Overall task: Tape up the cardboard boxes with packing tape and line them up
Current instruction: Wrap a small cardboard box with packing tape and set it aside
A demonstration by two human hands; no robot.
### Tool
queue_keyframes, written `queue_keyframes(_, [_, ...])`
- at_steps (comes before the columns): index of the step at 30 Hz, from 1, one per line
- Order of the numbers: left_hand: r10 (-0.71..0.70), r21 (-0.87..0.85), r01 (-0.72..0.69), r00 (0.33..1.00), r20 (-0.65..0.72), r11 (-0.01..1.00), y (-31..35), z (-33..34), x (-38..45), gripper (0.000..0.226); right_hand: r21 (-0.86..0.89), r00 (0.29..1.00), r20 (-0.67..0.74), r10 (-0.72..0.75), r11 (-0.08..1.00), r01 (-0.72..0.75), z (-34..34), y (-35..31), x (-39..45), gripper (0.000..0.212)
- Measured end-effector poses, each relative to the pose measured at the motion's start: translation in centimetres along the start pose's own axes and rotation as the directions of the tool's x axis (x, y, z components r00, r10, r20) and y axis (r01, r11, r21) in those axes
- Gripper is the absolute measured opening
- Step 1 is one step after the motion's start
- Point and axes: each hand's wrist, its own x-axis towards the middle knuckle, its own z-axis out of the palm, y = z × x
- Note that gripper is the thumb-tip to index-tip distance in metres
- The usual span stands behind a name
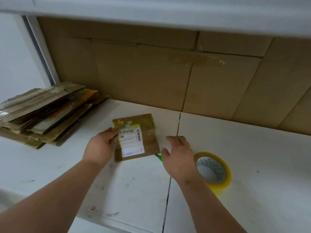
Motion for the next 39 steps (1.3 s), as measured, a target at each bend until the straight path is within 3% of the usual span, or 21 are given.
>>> queue_keyframes(3, [-0.035,-0.035,0.034,0.999,-0.011,0.999,-0.9,-0.8,0.1,0.039,0.097,0.999,-0.027,-0.032,0.995,0.034,1.4,-0.9,0.6,0.049])
queue_keyframes(9, [-0.027,-0.029,0.027,0.999,0.024,0.999,-2.0,-1.4,0.1,0.04,0.128,0.996,-0.063,-0.056,0.99,0.064,3.4,-2.8,1.1,0.031])
queue_keyframes(15, [-0.015,-0.073,0.019,0.999,0.049,0.997,-3.5,-2.3,0.3,0.035,0.257,0.989,-0.099,0.112,0.963,-0.083,4.0,-3.5,1.5,0.01])
queue_keyframes(20, [0.005,-0.055,0.0,0.995,0.096,0.998,-3.6,-2.3,0.8,0.036,-0.054,0.998,-0.053,0.019,0.998,-0.022,4.6,-3.8,1.8,0.023])
queue_keyframes(23, [0.027,-0.034,-0.024,0.993,0.116,0.999,-3.7,-2.3,1.1,0.037,-0.127,0.997,-0.015,0.079,0.989,-0.08,4.2,-4.1,1.8,0.03])
queue_keyframes(27, [0.071,0.035,-0.076,0.988,0.137,0.996,-4.0,-2.7,1.5,0.038,0.011,0.987,-0.105,0.126,0.992,-0.125,3.9,-4.1,1.9,0.028])
queue_keyframes(30, [0.063,0.033,-0.068,0.989,0.135,0.997,-3.6,-2.6,1.6,0.039,0.074,0.992,-0.08,0.101,0.993,-0.095,4.5,-4.4,2.1,0.017])
queue_keyframes(33, [0.007,0.009,-0.008,0.995,0.102,1.0,-3.0,-2.3,1.3,0.04,0.11,0.985,-0.071,0.155,0.983,-0.147,4.9,-4.9,2.5,0.021])
queue_keyframes(35, [-0.015,0.006,0.014,0.995,0.095,1.0,-2.9,-2.1,1.1,0.044,0.224,0.974,-0.04,0.224,0.952,-0.21,5.0,-4.9,2.6,0.022])
queue_keyframes(39, [-0.12,-0.149,0.146,0.978,0.169,0.978,-2.2,-2.5,1.0,0.057,0.362,0.953,-0.013,0.302,0.89,-0.277,4.5,-5.5,2.8,0.037])
